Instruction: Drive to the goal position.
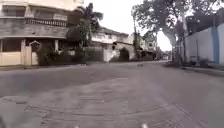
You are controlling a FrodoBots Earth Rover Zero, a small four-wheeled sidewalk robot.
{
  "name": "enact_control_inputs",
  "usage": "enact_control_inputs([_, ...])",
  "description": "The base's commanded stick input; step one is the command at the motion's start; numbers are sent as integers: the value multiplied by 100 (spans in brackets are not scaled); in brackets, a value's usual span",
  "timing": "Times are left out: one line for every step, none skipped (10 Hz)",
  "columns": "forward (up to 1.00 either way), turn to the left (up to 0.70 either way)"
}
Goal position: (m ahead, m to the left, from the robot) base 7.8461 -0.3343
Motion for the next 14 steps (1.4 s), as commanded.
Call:
enact_control_inputs([100, 1])
enact_control_inputs([100, 1])
enact_control_inputs([100, 1])
enact_control_inputs([100, 1])
enact_control_inputs([100, 1])
enact_control_inputs([100, 1])
enact_control_inputs([100, 1])
enact_control_inputs([100, 1])
enact_control_inputs([100, 1])
enact_control_inputs([100, 1])
enact_control_inputs([100, 1])
enact_control_inputs([100, 1])
enact_control_inputs([100, 1])
enact_control_inputs([100, 1])
